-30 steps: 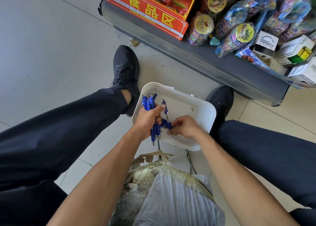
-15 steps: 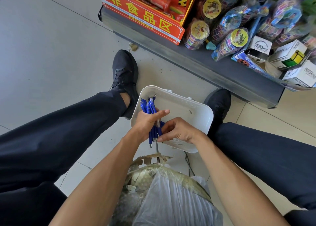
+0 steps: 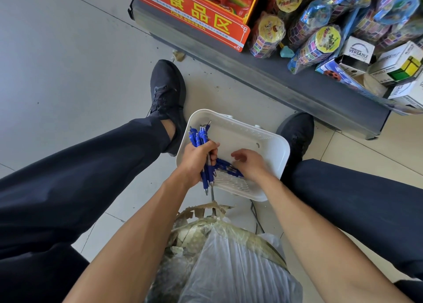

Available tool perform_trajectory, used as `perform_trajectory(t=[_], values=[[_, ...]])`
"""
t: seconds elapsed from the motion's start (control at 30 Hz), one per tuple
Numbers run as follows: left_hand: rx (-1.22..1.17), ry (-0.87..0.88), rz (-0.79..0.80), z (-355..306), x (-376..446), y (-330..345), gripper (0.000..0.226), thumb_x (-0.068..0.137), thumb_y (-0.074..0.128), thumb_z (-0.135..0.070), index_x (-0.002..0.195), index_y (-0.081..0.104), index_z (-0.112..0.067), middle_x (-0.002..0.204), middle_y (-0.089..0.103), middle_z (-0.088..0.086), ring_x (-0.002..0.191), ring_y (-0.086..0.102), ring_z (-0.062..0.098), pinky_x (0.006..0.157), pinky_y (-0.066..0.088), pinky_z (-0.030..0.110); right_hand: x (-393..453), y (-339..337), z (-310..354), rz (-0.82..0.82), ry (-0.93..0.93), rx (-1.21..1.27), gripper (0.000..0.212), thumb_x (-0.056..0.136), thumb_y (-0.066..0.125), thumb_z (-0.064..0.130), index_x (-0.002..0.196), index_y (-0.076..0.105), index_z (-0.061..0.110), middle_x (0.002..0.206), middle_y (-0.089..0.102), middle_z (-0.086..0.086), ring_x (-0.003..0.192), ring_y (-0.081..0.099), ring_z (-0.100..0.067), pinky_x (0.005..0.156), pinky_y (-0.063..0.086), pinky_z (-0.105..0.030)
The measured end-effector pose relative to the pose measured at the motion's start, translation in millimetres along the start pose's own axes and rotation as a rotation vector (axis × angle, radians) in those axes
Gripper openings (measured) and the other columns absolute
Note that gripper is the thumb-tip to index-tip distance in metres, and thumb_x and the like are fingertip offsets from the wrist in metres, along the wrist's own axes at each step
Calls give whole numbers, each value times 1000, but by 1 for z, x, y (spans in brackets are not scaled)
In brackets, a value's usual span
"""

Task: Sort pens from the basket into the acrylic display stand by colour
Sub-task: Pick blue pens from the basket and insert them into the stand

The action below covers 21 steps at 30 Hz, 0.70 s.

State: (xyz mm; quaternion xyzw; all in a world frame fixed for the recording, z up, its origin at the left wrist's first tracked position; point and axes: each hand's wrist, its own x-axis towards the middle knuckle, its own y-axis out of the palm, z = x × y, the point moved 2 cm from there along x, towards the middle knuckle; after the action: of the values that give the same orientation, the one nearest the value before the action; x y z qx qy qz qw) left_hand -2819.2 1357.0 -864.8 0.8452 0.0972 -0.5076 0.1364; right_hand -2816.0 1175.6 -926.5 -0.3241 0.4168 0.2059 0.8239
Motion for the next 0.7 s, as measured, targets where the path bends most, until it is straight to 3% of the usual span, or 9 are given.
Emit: perform_trajectory(t=[0.1, 0.2, 0.33, 0.53, 0.7], values=[[-9, -1, 8, 0, 2, 0, 19, 94, 65, -7, 77, 56, -10, 63, 56, 3, 56, 49, 12, 59, 49, 25, 6, 4, -8, 79, 21, -230, 43, 93, 63, 13, 136, 60, 18, 140, 58, -1, 129, 54, -20, 106, 41, -26], [-10, -8, 10, 0, 2, 0, 18, 95, 64, -8, 78, 56, -10, 63, 56, 2, 56, 50, 11, 59, 50, 25, 9, 8, -8, 105, 19, -375, 47, 91, 62, 10, 137, 59, 15, 139, 61, -4, 127, 57, -22, 108, 44, -29], [-12, -20, 1, -1, 3, 0, 18, 94, 65, -8, 79, 56, -11, 62, 56, 1, 55, 50, 11, 57, 50, 24, 12, 9, -6, 104, 27, -426, 37, 91, 63, 13, 127, 65, 19, 129, 65, -2, 118, 60, -22, 99, 49, -29], [-17, -22, -13, 0, 3, 1, 16, 94, 65, -8, 80, 56, -9, 62, 55, 2, 55, 49, 12, 58, 50, 24, 10, 10, -3, 112, 29, -445, 9, 88, 68, 17, 91, 67, 25, 101, 70, 2, 97, 64, -20, 87, 55, -31], [-8, -9, -17, 1, 4, 1, 20, 94, 67, -8, 79, 54, -12, 61, 52, 1, 53, 45, 11, 55, 47, 24, 4, 10, -2, 115, 38, -369, 13, 85, 70, 14, 93, 69, 25, 100, 69, 3, 97, 65, -19, 88, 56, -32]])
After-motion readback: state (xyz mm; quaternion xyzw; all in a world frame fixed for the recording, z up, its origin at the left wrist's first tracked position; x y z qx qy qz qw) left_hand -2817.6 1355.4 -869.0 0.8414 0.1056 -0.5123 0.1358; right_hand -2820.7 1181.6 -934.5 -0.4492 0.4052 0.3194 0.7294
